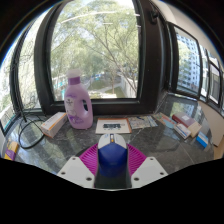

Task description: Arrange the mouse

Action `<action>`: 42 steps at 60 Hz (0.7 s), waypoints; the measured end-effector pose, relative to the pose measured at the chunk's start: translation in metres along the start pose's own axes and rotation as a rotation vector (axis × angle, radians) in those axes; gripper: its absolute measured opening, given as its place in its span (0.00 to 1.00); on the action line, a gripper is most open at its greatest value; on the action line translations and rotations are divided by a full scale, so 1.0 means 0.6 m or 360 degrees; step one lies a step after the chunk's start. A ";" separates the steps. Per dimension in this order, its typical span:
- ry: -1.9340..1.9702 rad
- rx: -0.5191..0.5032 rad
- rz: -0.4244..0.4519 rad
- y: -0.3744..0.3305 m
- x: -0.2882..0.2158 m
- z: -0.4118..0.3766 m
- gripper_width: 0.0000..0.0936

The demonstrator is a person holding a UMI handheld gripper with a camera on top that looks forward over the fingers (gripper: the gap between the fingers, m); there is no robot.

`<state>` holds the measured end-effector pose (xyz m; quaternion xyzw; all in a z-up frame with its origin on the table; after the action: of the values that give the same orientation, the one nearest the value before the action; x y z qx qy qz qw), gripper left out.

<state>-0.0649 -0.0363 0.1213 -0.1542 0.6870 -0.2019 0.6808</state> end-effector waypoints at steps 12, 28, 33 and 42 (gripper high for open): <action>-0.0038 -0.0050 -0.0270 0.065 0.105 -0.031 0.45; -0.0051 -0.0042 -0.0335 0.039 0.105 -0.041 0.88; -0.0076 -0.0006 -0.0287 -0.005 0.081 -0.043 0.91; -0.0122 0.0056 -0.0200 -0.109 0.046 -0.050 0.91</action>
<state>-0.0998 -0.1045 0.1289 -0.1926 0.6456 -0.2503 0.6953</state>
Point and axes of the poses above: the point between the fingertips, and its own axes, seen from behind it with the camera up: z to the right, x down, y forward, the way the camera looks, the point moved 8 cm from there along -y, backward, against the way the camera looks, and after that the axes turned 1 degree about x, right-handed, at the moved point
